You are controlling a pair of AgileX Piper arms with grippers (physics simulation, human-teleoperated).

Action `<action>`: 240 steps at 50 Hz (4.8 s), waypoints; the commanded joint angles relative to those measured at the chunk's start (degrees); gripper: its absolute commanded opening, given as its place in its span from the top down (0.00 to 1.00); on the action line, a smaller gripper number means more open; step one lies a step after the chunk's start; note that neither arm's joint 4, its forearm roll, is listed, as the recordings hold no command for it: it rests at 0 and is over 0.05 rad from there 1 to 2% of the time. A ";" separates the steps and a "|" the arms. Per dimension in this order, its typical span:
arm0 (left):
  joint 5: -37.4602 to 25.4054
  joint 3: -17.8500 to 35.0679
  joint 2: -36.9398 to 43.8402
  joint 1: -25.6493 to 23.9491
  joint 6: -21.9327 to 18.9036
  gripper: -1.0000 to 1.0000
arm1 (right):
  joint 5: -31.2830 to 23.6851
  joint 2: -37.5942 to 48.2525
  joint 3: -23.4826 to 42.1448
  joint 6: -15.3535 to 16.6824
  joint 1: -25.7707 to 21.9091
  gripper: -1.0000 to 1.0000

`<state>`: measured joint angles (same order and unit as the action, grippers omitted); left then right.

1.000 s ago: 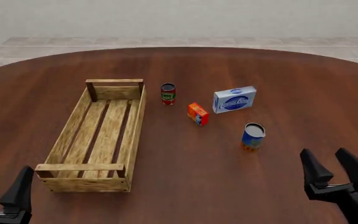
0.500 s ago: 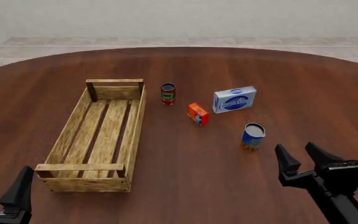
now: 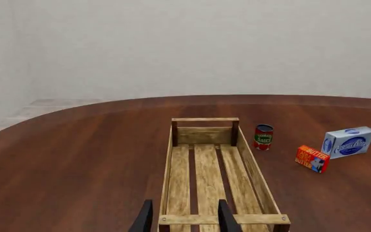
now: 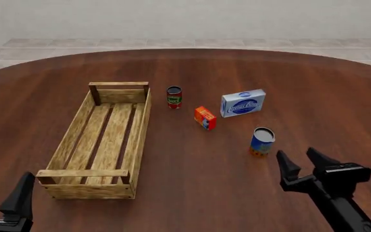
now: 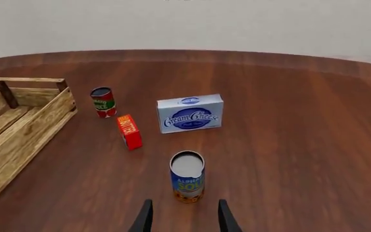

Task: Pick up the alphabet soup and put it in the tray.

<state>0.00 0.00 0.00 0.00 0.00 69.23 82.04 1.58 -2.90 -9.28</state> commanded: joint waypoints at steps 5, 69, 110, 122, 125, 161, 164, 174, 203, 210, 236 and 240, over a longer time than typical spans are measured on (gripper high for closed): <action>0.00 0.00 0.00 0.00 0.00 0.00 | 0.67 3.44 2.90 0.60 -0.01 0.00; 0.00 0.00 0.00 0.00 0.00 0.00 | 0.67 16.47 11.21 0.32 0.56 0.00; 0.00 0.00 0.00 0.00 0.00 0.00 | 0.67 23.99 17.12 1.49 0.46 0.00; 0.00 0.00 0.00 0.00 0.00 0.00 | 0.67 26.12 18.70 2.08 0.03 0.00; 0.00 0.00 0.00 0.00 0.00 0.00 | 0.67 26.53 19.04 2.17 -0.07 0.00; 0.00 0.00 0.00 0.00 0.00 0.00 | 0.67 30.50 21.83 1.99 -0.03 0.00; 0.00 0.00 0.00 0.00 0.00 0.00 | 0.67 30.42 21.83 2.06 0.11 0.00; 0.00 0.00 0.00 0.00 0.00 0.00 | 0.67 30.83 22.51 2.14 0.51 0.00; 0.00 0.00 0.00 0.00 0.00 0.00 | 0.67 34.34 25.15 2.60 -0.69 0.00; 0.00 0.00 0.00 0.00 0.00 0.00 | 0.67 35.82 26.16 2.56 -0.46 0.00; 0.00 0.00 0.00 0.00 0.00 0.00 | 0.67 38.70 28.72 0.93 -1.37 1.00; 0.00 0.00 0.00 0.00 0.00 0.00 | 0.67 38.12 28.28 0.96 -1.96 1.00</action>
<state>0.00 0.00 0.00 0.00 0.00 69.90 119.65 29.64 -0.75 -9.95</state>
